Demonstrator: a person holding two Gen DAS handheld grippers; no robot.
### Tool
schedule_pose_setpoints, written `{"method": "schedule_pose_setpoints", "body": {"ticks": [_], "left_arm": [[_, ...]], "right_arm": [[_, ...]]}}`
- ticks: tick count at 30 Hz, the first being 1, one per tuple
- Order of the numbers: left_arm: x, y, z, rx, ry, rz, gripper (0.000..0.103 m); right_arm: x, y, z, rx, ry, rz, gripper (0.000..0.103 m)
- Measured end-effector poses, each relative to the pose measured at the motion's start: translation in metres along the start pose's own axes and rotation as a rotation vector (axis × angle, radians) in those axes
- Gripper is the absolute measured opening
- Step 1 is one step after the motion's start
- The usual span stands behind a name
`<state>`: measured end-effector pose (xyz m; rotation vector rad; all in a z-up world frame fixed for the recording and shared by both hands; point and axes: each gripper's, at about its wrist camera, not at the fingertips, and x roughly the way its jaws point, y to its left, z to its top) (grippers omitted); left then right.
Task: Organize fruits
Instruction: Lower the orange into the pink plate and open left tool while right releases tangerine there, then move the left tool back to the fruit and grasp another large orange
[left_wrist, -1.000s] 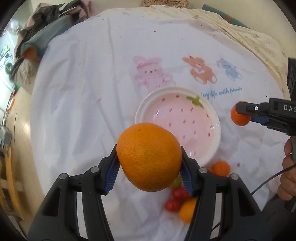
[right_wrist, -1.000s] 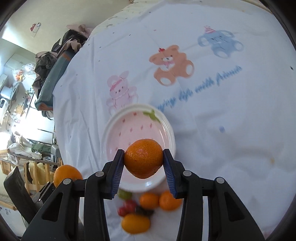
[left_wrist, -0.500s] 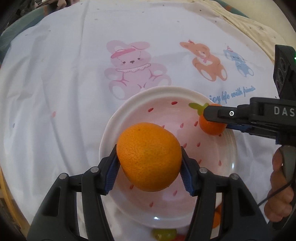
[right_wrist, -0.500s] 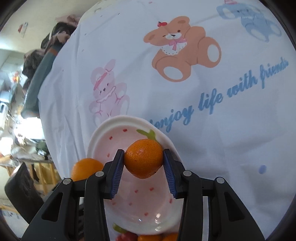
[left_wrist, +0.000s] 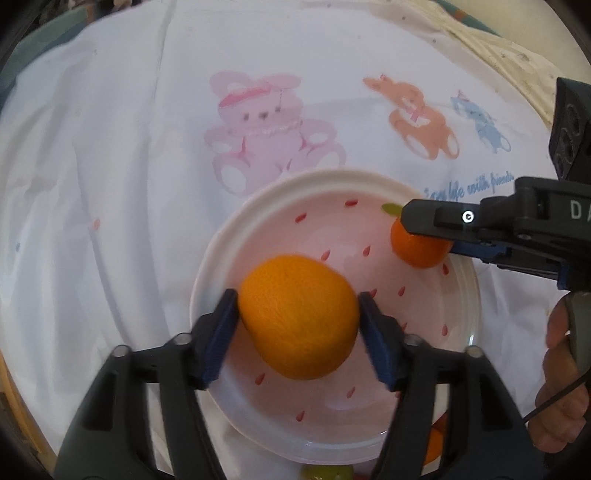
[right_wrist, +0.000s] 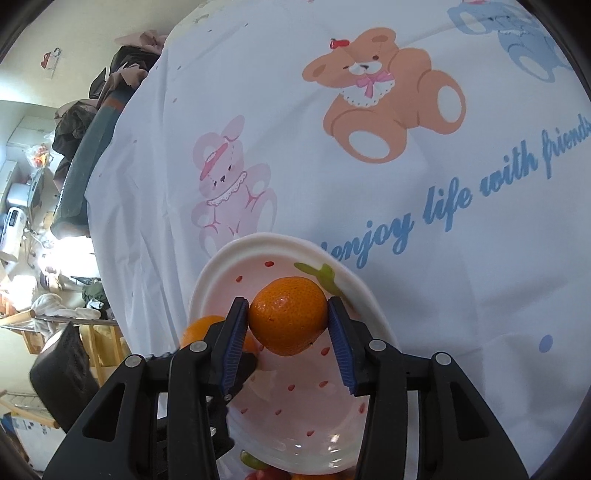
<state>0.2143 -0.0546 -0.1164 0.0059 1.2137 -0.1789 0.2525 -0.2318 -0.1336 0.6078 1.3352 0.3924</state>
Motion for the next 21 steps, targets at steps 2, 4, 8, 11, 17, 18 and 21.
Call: {"method": "schedule_pose_setpoints", "body": {"ticks": [2, 4, 8, 11, 17, 18, 21], "left_arm": [[-0.008, -0.001, 0.002, 0.006, -0.03, 0.006, 0.087], [-0.012, -0.004, 0.005, 0.013, -0.04, 0.015, 0.089], [-0.013, -0.004, 0.005, 0.011, -0.027, 0.022, 0.089], [-0.016, -0.002, 0.001, 0.007, -0.02, 0.026, 0.089], [-0.035, 0.0, -0.006, -0.002, -0.033, 0.009, 0.088], [-0.04, 0.001, -0.007, -0.005, -0.039, 0.009, 0.088], [-0.057, 0.005, -0.013, -0.011, -0.058, 0.028, 0.089]], "right_arm": [[-0.004, -0.001, 0.001, 0.008, -0.017, 0.023, 0.066], [-0.009, 0.0, 0.003, 0.01, -0.031, 0.04, 0.067], [-0.017, 0.003, 0.006, 0.007, -0.045, 0.056, 0.067], [-0.022, 0.003, 0.006, 0.007, -0.05, 0.06, 0.067], [-0.04, 0.007, 0.002, -0.01, -0.084, 0.041, 0.071], [-0.044, 0.01, 0.0, -0.021, -0.089, 0.042, 0.071], [-0.058, 0.019, -0.008, -0.048, -0.113, 0.039, 0.072]]}}
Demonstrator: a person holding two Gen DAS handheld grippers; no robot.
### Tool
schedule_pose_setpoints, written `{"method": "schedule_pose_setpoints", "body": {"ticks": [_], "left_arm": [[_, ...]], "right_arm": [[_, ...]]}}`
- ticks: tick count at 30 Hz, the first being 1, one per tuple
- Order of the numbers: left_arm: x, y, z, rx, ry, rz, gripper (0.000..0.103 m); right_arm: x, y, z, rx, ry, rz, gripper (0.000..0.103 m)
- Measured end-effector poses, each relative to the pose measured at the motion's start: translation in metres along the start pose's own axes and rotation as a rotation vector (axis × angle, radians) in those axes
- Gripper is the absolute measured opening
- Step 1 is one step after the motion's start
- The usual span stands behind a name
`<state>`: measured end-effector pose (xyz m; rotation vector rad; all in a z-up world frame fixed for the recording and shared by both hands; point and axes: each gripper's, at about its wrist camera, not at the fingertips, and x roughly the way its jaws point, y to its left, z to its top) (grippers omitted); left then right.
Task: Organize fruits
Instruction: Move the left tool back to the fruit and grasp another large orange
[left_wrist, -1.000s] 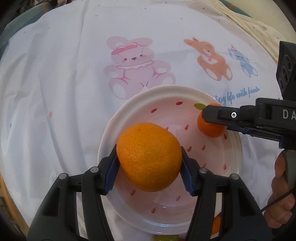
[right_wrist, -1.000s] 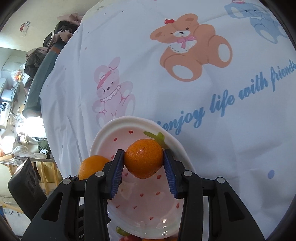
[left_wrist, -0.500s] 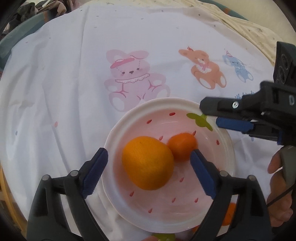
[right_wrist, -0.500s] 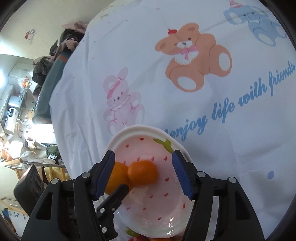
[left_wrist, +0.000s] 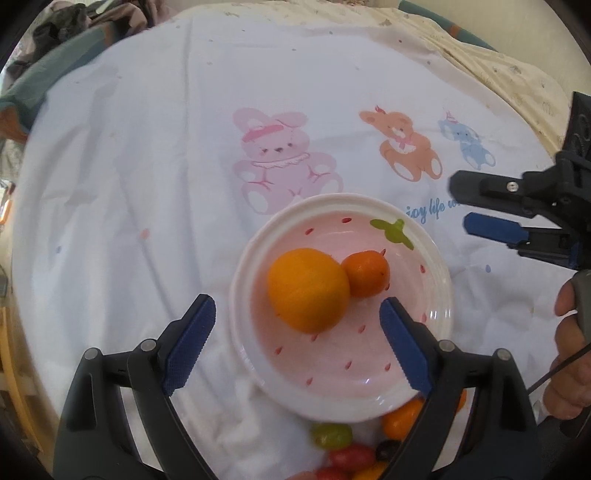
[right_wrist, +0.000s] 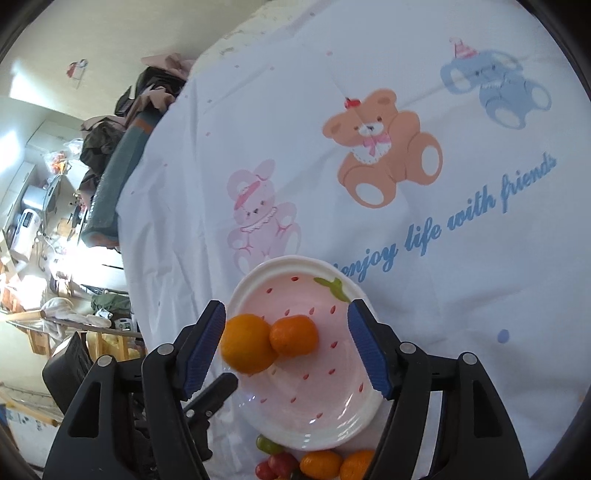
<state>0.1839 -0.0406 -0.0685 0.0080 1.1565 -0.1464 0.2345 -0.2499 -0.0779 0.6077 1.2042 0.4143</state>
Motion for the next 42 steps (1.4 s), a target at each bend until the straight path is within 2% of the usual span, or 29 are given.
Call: {"method": "schedule_pose_setpoints", "body": {"ticks": [4, 11, 17, 23, 30, 33, 38, 42], "left_arm": [[-0.023, 0.008, -0.011, -0.024, -0.02, 0.009, 0.089], [-0.064, 0.014, -0.041, -0.031, -0.067, 0.039, 0.089], [-0.1, 0.016, -0.07, -0.061, -0.117, 0.043, 0.089], [-0.125, 0.011, -0.102, -0.077, -0.148, 0.017, 0.088], [-0.12, -0.002, -0.135, -0.099, -0.131, -0.001, 0.089], [-0.117, -0.004, -0.144, -0.13, -0.138, -0.018, 0.088], [-0.102, -0.017, -0.15, -0.092, -0.102, -0.026, 0.088], [-0.081, -0.023, -0.16, -0.103, -0.042, -0.045, 0.088]], "right_arm": [[-0.018, 0.012, -0.013, -0.042, -0.024, -0.002, 0.078], [-0.044, 0.018, -0.048, -0.065, -0.045, -0.016, 0.078], [-0.069, 0.023, -0.081, -0.11, -0.089, -0.085, 0.079], [-0.095, 0.027, -0.126, -0.165, -0.121, -0.138, 0.083], [-0.116, 0.02, -0.172, -0.184, -0.148, -0.19, 0.084], [-0.121, 0.019, -0.186, -0.196, -0.203, -0.251, 0.089], [-0.118, 0.021, -0.185, -0.222, -0.225, -0.299, 0.089], [-0.118, 0.021, -0.183, -0.216, -0.232, -0.292, 0.089]]}}
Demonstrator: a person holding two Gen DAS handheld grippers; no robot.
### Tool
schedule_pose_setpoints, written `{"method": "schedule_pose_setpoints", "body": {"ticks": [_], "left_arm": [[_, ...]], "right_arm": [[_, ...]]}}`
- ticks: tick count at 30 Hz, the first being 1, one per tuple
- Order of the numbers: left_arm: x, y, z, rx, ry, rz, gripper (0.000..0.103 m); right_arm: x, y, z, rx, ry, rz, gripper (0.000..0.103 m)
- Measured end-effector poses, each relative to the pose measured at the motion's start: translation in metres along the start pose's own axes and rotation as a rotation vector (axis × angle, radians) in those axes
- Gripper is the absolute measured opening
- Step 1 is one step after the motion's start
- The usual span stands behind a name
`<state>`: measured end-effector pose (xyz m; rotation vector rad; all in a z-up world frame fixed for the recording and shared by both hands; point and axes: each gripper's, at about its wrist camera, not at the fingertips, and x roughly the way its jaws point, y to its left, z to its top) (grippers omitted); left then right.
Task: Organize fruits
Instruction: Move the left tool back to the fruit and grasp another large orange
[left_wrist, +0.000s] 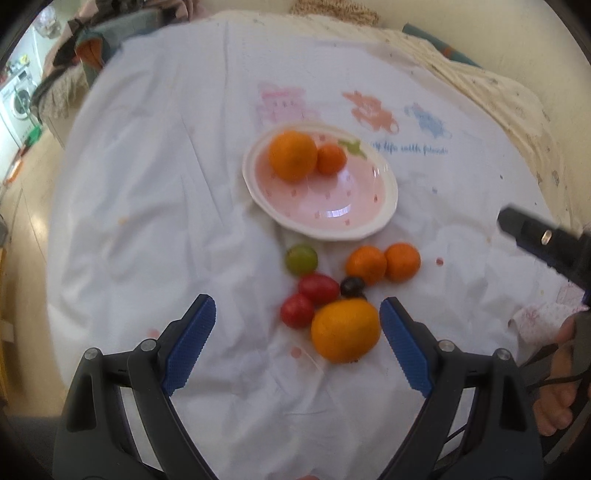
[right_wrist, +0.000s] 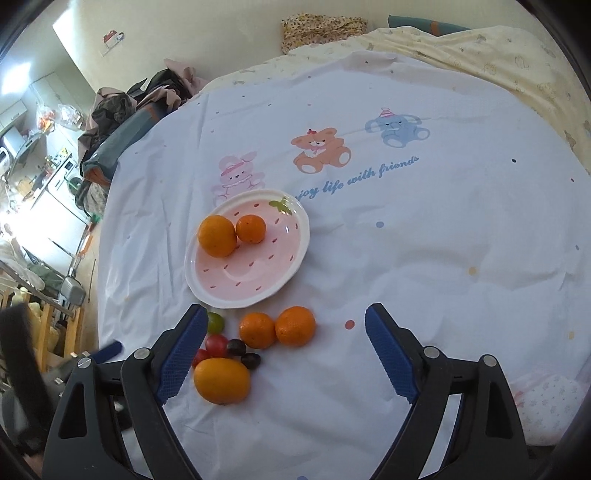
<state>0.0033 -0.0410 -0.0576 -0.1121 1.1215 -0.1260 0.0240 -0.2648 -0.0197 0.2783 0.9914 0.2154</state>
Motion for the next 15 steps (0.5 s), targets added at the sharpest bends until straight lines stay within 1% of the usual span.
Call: {"method": "schedule_pose_setpoints", "body": {"ticks": [3, 6, 10, 13, 15], "left_arm": [[0.014, -0.005, -0.007, 0.012, 0.046, -0.023, 0.088], [0.029, -0.016, -0.016, 0.041, 0.094, -0.022, 0.086], [0.044, -0.029, -0.026, 0.07, 0.132, -0.07, 0.086], [0.057, -0.039, -0.03, 0.101, 0.151, -0.046, 0.086], [0.062, -0.043, -0.03, 0.094, 0.155, -0.025, 0.082]], "right_arm": [[0.001, -0.001, -0.001, -0.011, 0.006, -0.006, 0.089], [0.001, -0.006, -0.004, -0.016, 0.013, -0.018, 0.089], [0.002, -0.015, -0.007, 0.013, 0.033, -0.016, 0.089], [0.002, -0.023, -0.009, 0.024, 0.037, -0.031, 0.089], [0.002, -0.028, -0.009, 0.038, 0.042, -0.031, 0.089]]}}
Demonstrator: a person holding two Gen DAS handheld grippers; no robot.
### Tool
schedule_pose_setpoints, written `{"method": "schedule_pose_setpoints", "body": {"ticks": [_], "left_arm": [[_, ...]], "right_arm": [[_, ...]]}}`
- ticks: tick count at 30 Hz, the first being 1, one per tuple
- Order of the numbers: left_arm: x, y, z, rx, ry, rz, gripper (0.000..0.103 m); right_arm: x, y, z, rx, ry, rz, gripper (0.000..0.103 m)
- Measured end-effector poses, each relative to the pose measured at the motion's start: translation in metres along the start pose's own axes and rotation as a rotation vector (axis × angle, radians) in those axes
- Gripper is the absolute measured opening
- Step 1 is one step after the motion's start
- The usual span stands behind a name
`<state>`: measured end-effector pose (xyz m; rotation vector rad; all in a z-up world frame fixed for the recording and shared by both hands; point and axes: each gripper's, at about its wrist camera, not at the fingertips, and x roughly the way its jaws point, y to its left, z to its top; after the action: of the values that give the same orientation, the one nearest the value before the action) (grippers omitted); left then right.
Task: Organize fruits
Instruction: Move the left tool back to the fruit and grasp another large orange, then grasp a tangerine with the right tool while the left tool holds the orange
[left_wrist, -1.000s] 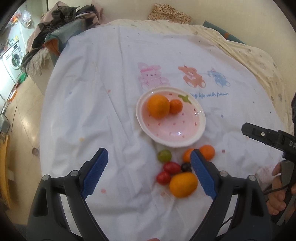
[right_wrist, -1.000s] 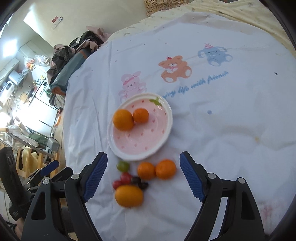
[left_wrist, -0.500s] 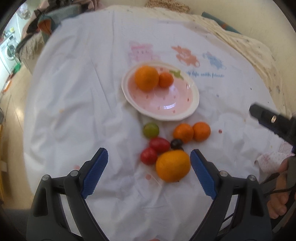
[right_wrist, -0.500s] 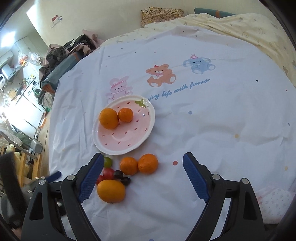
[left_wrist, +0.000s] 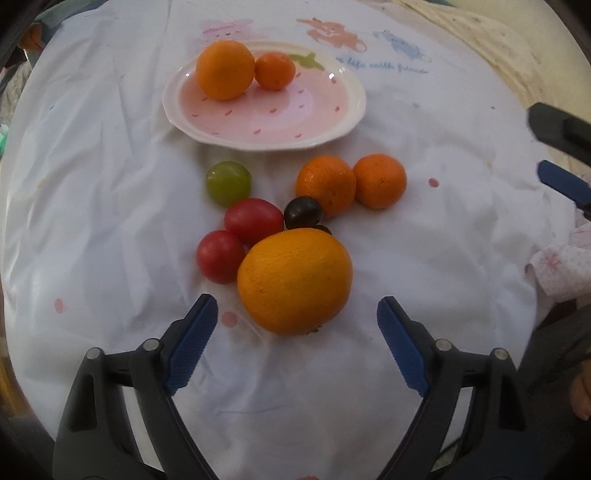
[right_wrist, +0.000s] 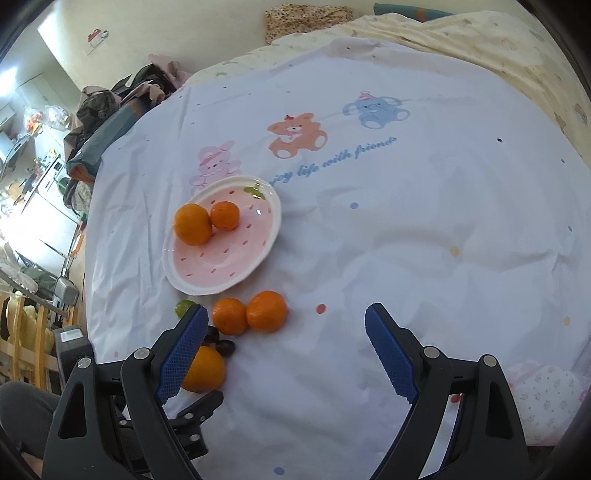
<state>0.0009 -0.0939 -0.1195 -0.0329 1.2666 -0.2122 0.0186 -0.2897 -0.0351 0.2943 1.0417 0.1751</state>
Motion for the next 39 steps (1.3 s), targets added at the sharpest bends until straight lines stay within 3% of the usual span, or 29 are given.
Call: {"method": "schedule_pose_setpoints", "body": {"ticks": [7, 8, 10, 15, 22, 27, 33, 39], "left_arm": [[0.013, -0.006, 0.004, -0.097, -0.02, 0.032, 0.077], [0.014, -0.006, 0.004, -0.103, -0.02, 0.039, 0.075], [0.017, -0.005, 0.003, -0.108, -0.023, 0.068, 0.061], [0.013, 0.003, 0.0, -0.101, -0.033, 0.03, 0.056], [-0.029, 0.007, -0.006, -0.111, -0.03, -0.022, 0.054], [-0.08, 0.017, -0.002, -0.084, -0.085, -0.05, 0.055], [-0.112, 0.045, 0.01, -0.016, -0.145, 0.015, 0.055], [-0.1, 0.072, 0.019, -0.039, -0.131, 0.058, 0.055]], "right_arm": [[-0.007, -0.007, 0.005, 0.031, -0.021, 0.028, 0.089], [-0.008, -0.007, 0.005, 0.036, -0.021, 0.032, 0.089], [-0.008, -0.009, 0.006, 0.043, -0.018, 0.042, 0.089], [-0.007, -0.009, 0.006, 0.047, -0.008, 0.052, 0.089], [-0.012, -0.006, 0.011, 0.061, -0.029, 0.063, 0.089], [-0.013, -0.01, 0.01, 0.083, -0.025, 0.072, 0.089], [-0.006, -0.014, 0.01, 0.119, -0.001, 0.072, 0.089], [0.005, -0.01, 0.008, 0.098, 0.029, 0.021, 0.089]]}}
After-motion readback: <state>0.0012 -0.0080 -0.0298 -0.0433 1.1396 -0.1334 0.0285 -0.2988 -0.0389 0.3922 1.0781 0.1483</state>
